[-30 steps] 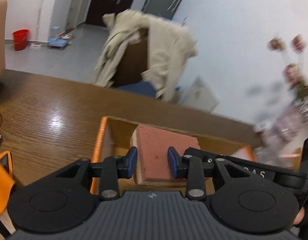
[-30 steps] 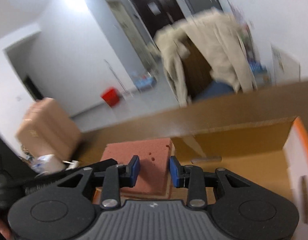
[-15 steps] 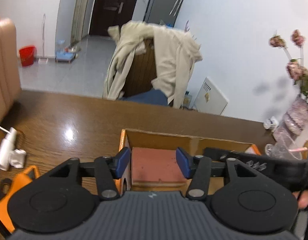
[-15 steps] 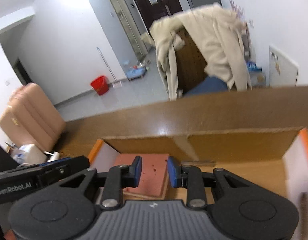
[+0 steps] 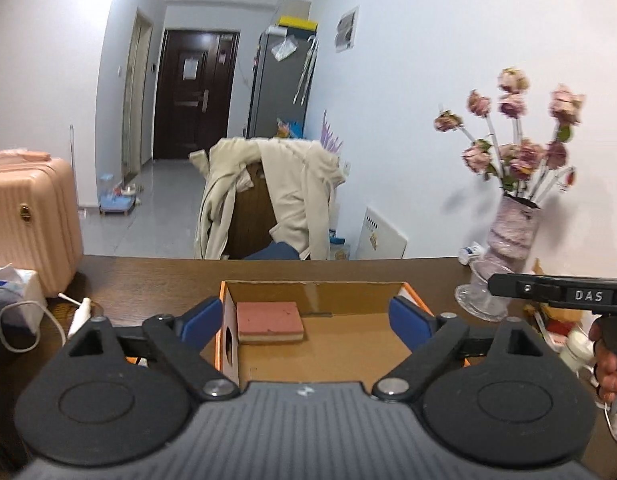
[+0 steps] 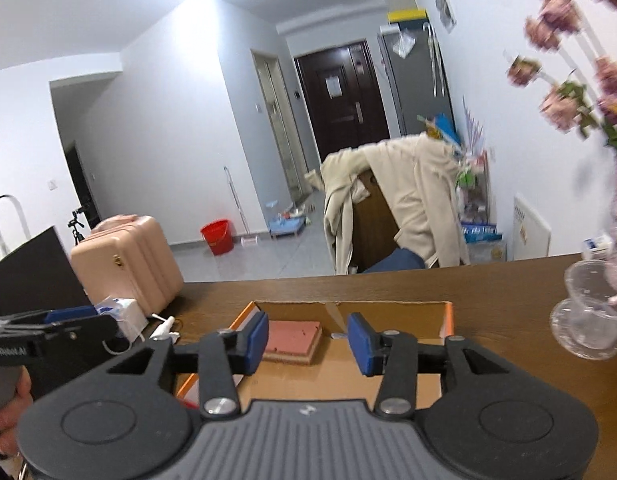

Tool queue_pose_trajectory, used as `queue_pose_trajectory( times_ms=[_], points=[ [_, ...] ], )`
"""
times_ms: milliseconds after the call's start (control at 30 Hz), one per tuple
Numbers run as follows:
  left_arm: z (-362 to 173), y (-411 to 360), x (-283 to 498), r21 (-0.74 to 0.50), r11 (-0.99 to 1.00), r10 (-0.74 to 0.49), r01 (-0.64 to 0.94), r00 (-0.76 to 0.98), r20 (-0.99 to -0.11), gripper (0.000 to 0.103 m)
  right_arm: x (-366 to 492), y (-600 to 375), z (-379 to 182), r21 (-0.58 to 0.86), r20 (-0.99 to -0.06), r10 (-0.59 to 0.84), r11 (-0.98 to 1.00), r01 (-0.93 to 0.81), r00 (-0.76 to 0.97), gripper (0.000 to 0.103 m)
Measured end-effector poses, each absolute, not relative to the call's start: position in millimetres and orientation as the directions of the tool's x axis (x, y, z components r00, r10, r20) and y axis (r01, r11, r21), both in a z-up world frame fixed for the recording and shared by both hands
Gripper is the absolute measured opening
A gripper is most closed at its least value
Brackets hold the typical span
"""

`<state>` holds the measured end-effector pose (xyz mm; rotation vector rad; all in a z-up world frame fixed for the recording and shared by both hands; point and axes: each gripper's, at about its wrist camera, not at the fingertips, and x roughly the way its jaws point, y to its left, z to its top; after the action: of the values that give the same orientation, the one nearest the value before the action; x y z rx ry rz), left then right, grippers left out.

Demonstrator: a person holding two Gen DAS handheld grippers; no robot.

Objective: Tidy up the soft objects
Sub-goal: 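Move both grippers back over the pile of soft items, then grasp the white sheep plush with both grippers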

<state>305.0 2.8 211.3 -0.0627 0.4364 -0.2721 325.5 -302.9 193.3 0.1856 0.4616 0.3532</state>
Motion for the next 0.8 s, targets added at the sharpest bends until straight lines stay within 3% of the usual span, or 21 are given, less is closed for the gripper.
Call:
queue_pose_trajectory(
  times_ms=[400,567,800],
  points=[
    [131.6,-0.2,116.2,-0.093,0.966,-0.256,0.24,0.931,-0.259,0.103,131.7,-302.1,128.3,0.079,-0.273,0.412,0.91,-0.407,0.869,0.056],
    [96.7,9.6,74.0,-0.163,0.958,-0.274,0.235,0.916,-0.293,0.103,76.8,-300.1,83.4,0.092,-0.286,0.377,0.926,-0.366,0.881,0.061],
    [82.5,-0.2,94.3,-0.17,0.951,-0.302,0.257,0.887,-0.35,0.103,81.9,-303.3,54.7,0.152,-0.356,0.345,0.938,-0.311,0.868,0.061]
  ],
)
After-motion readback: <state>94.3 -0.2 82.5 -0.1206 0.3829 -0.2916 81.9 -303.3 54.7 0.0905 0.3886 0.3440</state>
